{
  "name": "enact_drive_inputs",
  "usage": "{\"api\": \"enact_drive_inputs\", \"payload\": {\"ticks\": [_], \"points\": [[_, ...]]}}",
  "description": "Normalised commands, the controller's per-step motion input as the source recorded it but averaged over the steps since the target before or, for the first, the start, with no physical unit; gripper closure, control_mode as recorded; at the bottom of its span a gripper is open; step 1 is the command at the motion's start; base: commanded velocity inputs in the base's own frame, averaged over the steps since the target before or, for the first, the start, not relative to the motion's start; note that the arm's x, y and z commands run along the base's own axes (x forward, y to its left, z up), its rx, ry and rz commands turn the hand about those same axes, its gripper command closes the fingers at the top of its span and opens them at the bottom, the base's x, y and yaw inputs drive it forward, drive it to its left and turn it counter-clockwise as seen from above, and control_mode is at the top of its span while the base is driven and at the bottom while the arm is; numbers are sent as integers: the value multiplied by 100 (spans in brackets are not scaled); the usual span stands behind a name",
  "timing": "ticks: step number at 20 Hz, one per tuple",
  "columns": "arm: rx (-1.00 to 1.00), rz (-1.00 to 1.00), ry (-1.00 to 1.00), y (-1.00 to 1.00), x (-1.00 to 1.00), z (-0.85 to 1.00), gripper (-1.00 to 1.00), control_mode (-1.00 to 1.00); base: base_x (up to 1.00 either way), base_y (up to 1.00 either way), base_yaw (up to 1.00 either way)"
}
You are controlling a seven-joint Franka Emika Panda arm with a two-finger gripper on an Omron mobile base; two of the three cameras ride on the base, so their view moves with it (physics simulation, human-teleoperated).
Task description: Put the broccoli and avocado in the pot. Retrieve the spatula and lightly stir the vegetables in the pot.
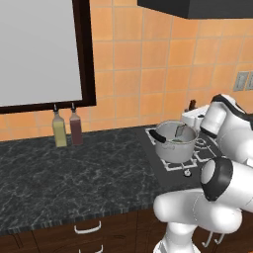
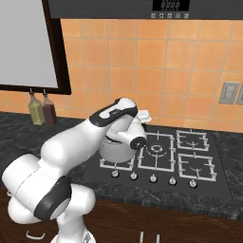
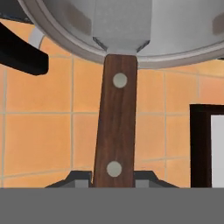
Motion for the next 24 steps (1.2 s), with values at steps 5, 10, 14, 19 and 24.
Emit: {"api": "enact_drive_inputs", "payload": {"ticks": [5,10,14,19,24], "points": [[-2,-1,24,-6,-6,12,100,-100,0,0,0],[0,-1,10,-27,-8,1,100,-100,0,0,0],[1,0,3,-7,-2,-38,100,-100,0,0,0],[6,0,-6,11,26,-96,100,-100,0,0,0],[2,-1,-9,16,14,-46,100,-100,0,0,0]]}}
